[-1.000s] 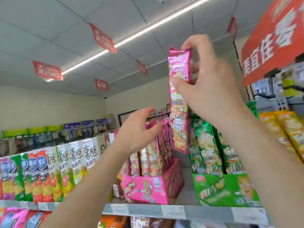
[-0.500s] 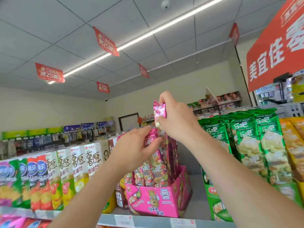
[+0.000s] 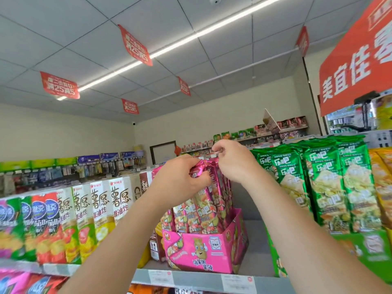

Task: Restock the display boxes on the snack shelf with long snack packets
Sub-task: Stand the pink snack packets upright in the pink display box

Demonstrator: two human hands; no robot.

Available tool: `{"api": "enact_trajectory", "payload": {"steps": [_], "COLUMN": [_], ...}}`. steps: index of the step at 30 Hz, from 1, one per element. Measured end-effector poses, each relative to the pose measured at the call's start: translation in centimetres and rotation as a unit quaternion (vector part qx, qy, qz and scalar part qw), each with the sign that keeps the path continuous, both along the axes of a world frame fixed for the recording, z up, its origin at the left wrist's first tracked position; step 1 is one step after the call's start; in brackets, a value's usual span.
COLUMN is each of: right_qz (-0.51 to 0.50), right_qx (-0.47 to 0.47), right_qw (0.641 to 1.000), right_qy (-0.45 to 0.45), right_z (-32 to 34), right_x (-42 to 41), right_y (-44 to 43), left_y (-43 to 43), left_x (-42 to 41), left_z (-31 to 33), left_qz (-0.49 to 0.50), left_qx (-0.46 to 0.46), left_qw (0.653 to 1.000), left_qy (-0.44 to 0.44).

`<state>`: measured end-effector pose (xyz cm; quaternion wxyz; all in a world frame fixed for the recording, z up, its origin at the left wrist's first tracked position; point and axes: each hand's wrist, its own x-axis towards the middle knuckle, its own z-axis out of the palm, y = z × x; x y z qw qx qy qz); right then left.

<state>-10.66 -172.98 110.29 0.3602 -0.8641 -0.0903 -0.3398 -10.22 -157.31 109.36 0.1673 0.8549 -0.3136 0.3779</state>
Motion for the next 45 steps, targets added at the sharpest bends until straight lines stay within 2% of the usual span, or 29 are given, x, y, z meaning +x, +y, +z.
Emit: {"api": "enact_trajectory", "payload": {"steps": [4, 8, 13, 16, 19, 21, 24, 28, 32, 34, 36, 39, 41, 45], "right_qz": [-0.037, -0.018, -0.043, -0.017, 0.024, 0.032, 0.025, 0.038, 0.046, 0.055, 0.111, 0.222, 0.260, 0.285], "right_qx": [-0.083, -0.048, -0.053, 0.015, 0.090, 0.116, 0.136, 0.177, 0.175, 0.193, 0.209, 0.262, 0.315, 0.384], "right_qw": [0.995, 0.995, 0.993, 1.000, 0.985, 0.952, 0.879, 0.812, 0.762, 0.757, 0.782, 0.817, 0.825, 0.829], "right_qy": [0.051, 0.080, 0.095, -0.003, -0.147, -0.281, -0.457, -0.555, -0.622, -0.622, -0.577, -0.464, -0.390, -0.291], "right_z": [0.5, 0.6, 0.6, 0.2, 1.0, 2.1, 3.1, 2.2, -0.4, -1.5, -3.3, -6.4, -8.7, -12.2], "right_x": [0.7, 0.6, 0.1, 0.0, -0.8, -2.0, -4.5, -7.5, -9.9, -11.0, -12.0, -12.9, -13.2, -13.9], "right_y": [0.1, 0.3, 0.8, 1.3, 1.6, 1.6, 1.3, -0.5, -2.7, -3.3, -3.4, -3.2, -3.4, -3.3], "left_y": [-0.1, -0.1, 0.1, 0.4, 0.4, 0.2, -0.2, -0.7, -1.3, -1.7, -2.3, -2.8, -3.2, -4.6], "left_x": [-0.3, -0.5, -1.0, -1.1, -1.0, -1.0, -1.2, -1.6, -1.6, -2.0, -3.2, -6.7, -9.5, -14.0], "left_z": [0.1, 0.3, 0.5, 0.3, 0.1, 0.1, 0.3, 0.9, 1.2, 1.3, 0.9, -1.3, -4.4, -12.2], "left_qz": [0.005, 0.044, 0.009, -0.009, -0.017, -0.011, -0.020, -0.016, 0.009, 0.017, 0.015, -0.061, -0.139, -0.246], "left_qx": [-0.017, -0.017, -0.038, -0.045, -0.046, -0.042, -0.019, 0.029, 0.001, -0.024, -0.051, -0.159, -0.208, -0.213], "left_qw": [1.000, 0.999, 0.998, 0.998, 0.998, 0.999, 0.999, 0.999, 0.999, 0.999, 0.999, 0.984, 0.968, 0.937], "left_qy": [0.020, 0.022, 0.042, 0.043, 0.028, 0.030, 0.023, 0.022, 0.051, 0.045, 0.005, -0.051, -0.022, 0.126]}}
